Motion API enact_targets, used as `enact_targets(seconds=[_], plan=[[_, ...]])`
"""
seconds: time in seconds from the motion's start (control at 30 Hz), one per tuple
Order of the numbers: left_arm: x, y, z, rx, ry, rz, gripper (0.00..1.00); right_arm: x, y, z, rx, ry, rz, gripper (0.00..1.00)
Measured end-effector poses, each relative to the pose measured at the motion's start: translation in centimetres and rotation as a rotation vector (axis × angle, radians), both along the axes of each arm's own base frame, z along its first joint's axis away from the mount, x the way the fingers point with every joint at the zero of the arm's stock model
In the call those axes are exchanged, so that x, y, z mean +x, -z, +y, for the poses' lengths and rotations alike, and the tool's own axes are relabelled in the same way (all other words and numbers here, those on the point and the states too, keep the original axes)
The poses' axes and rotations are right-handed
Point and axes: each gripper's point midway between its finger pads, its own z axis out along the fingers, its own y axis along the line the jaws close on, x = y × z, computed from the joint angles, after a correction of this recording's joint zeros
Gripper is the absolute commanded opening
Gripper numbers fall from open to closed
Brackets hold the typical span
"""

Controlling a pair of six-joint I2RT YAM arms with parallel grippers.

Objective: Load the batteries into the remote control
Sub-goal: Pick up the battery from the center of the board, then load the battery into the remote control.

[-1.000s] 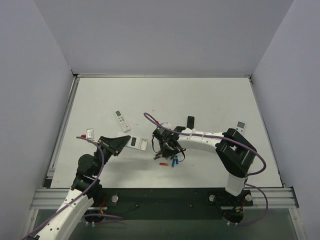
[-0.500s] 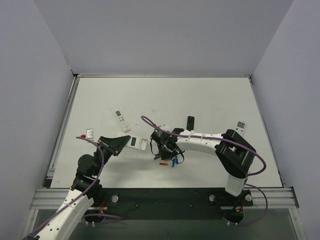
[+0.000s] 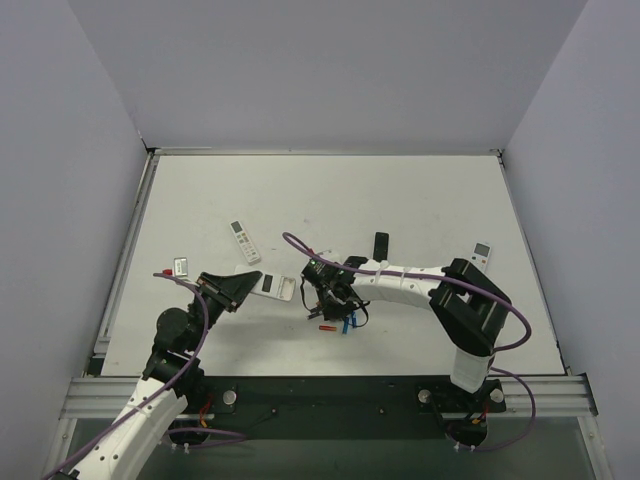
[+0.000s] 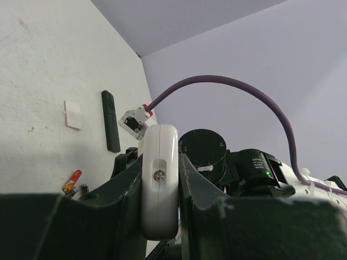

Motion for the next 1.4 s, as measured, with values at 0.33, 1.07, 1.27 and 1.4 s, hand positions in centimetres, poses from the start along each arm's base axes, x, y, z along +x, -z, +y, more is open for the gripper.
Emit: enact_targets(seconds=[0.33,1.07,1.27,1.4], plan=[[0.0,0.1,0.0,0.002,0.000,0.004,0.00,0.2,0.2,-0.2,-0.011,0.011,-0.003,0.05],[2.4,2.5,-0.5,0.075,-0.027,0.050,0.00,0.2,-13.7,1.0,0.316,0.041,-0.104,0.00],[3.3,2.3,-0.4,0.070,-0.051,0.033,0.00,0.3,-17.3,3.1,0.429,0.059,-0.092,0.00],[3.6,1.7,-0.3,0.057,-0.069,0.009,0.00,0.4,-19.4,4.9,0.501,0.058,-0.070,0.00]])
